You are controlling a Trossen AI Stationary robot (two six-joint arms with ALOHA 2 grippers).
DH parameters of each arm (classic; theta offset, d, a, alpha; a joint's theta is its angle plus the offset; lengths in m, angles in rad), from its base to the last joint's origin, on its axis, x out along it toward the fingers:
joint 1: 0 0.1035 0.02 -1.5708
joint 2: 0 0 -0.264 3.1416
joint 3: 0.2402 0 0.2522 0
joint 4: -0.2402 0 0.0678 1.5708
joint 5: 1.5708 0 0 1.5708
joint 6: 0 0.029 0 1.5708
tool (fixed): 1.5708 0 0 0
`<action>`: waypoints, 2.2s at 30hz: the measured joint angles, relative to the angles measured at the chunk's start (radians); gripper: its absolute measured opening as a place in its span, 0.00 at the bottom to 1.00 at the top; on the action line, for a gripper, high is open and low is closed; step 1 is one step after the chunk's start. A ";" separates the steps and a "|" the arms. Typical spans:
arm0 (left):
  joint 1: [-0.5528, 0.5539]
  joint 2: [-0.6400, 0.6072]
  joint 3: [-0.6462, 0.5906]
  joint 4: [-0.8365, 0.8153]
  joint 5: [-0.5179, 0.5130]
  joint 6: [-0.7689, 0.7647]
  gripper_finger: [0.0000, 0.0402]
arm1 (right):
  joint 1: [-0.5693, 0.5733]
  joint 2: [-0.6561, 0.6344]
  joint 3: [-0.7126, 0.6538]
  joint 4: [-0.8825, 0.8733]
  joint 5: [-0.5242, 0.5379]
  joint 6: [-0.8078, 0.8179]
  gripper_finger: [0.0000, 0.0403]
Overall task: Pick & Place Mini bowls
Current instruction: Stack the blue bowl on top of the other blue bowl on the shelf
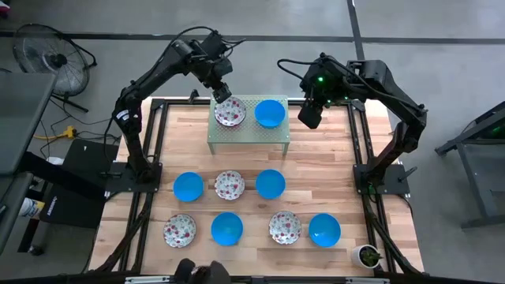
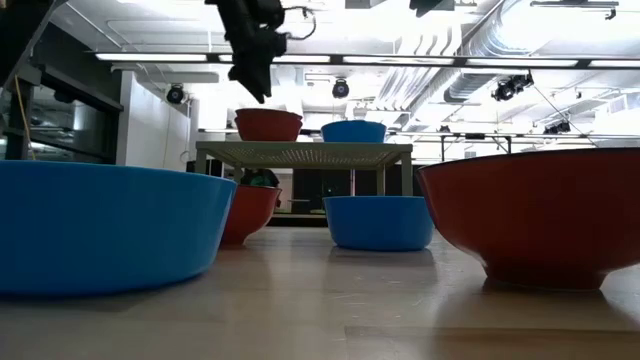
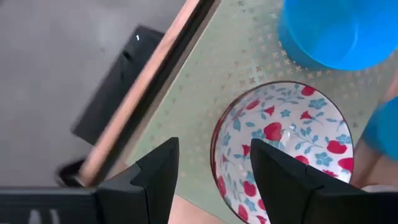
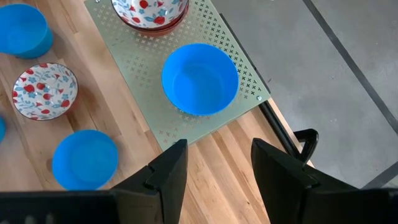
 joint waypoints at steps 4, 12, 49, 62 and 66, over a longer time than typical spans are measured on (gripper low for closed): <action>-0.064 -0.022 0.007 -0.003 -0.067 0.085 0.48 | 0.000 0.000 0.000 0.000 0.026 -0.012 0.41; -0.197 -0.057 0.008 -0.004 -0.121 0.135 0.48 | -0.001 0.000 0.000 0.000 0.045 -0.012 0.41; -0.530 -1.134 -1.187 0.726 -0.223 -0.197 0.48 | -0.073 0.000 -0.001 0.000 0.003 0.000 0.41; -0.549 -1.241 -1.398 0.832 -0.230 -0.270 0.48 | -0.072 0.000 -0.001 0.000 -0.017 0.012 0.41; -0.549 -1.249 -1.437 0.890 -0.214 -0.270 0.48 | -0.063 0.000 0.000 0.000 -0.017 -0.007 0.41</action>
